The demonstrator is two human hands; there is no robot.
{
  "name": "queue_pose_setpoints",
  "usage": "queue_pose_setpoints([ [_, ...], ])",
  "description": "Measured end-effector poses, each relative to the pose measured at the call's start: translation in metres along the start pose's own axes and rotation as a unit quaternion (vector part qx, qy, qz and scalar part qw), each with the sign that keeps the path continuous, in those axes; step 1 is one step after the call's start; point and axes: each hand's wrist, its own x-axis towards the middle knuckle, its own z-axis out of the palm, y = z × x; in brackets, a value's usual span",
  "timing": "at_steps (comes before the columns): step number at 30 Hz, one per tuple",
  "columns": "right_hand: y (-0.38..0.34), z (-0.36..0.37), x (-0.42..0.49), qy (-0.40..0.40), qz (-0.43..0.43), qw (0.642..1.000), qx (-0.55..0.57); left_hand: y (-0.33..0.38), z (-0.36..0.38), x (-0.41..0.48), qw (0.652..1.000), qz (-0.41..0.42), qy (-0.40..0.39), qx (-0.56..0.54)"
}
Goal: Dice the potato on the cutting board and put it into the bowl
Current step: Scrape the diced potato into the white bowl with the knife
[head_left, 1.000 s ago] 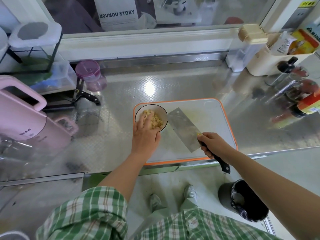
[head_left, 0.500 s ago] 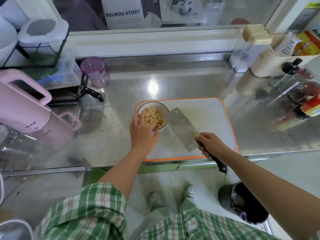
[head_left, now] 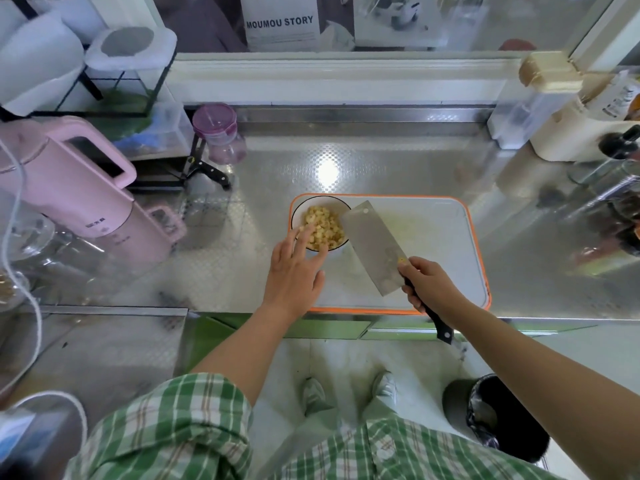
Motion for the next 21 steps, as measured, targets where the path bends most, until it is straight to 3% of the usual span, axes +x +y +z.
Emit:
queue_pose_setpoints([
  [4,-0.001,-0.001,0.002,0.006,-0.006,1.0,-0.002,-0.003,-0.006,-0.005,0.999,-0.007,0.029,-0.027],
  [9,-0.002,-0.001,0.0,0.005,-0.006,1.0,0.008,0.001,-0.006,0.001,0.99,-0.104,0.065,-0.07],
  [14,-0.003,-0.002,-0.003,-0.002,-0.009,1.0,0.014,0.011,-0.002,0.015,0.975,-0.174,0.044,-0.134],
  [17,-0.003,-0.003,-0.004,-0.023,-0.018,1.0,0.002,0.011,-0.003,0.021,0.929,-0.282,0.035,-0.237],
  [21,-0.003,-0.002,-0.001,-0.069,-0.042,0.993,-0.091,0.006,-0.008,0.027,0.814,-0.393,0.015,-0.427],
])
